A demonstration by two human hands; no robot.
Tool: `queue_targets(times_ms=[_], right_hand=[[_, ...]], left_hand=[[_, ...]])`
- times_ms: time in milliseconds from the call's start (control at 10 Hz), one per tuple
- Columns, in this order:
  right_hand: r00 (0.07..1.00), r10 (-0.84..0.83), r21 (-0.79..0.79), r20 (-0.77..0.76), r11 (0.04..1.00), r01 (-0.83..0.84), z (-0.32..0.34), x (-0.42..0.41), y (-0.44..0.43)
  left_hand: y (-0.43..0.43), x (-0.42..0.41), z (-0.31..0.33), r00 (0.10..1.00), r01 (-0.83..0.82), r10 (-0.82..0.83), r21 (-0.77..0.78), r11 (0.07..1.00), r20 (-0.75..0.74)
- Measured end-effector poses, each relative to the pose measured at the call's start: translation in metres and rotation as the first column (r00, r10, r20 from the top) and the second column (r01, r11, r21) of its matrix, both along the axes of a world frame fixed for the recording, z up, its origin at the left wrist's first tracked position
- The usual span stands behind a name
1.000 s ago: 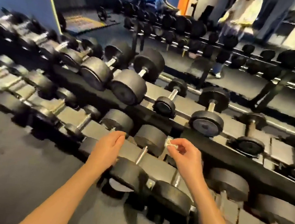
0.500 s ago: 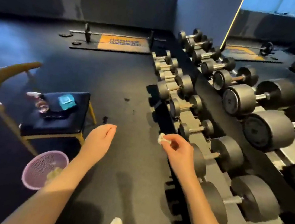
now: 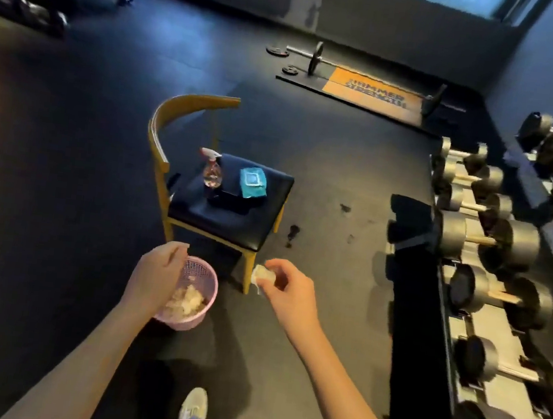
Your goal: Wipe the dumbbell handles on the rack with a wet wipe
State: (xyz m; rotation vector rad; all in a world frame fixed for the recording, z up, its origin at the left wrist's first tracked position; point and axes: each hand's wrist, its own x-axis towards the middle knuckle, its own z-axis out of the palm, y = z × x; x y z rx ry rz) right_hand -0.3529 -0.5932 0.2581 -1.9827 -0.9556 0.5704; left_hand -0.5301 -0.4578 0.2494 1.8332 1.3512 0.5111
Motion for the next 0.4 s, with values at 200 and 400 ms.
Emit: queue_targets(times_ms=[200,400], right_hand=[[0.981,0.184,-0.232,-0.063,0.953,-0.194,-0.043,-0.021,0.145],[0.969,0.218,-0.201,-0.114,0.95,-0.238,-0.038,-0.006,0.206]], left_hand=[[0.088,-0.029,-0.002,0.992,-0.092,0.09,-0.026,0.995,-0.087],[0.144,-0.016,0.003,0.991,-0.132,0.131,-0.075,0.988,-0.015]])
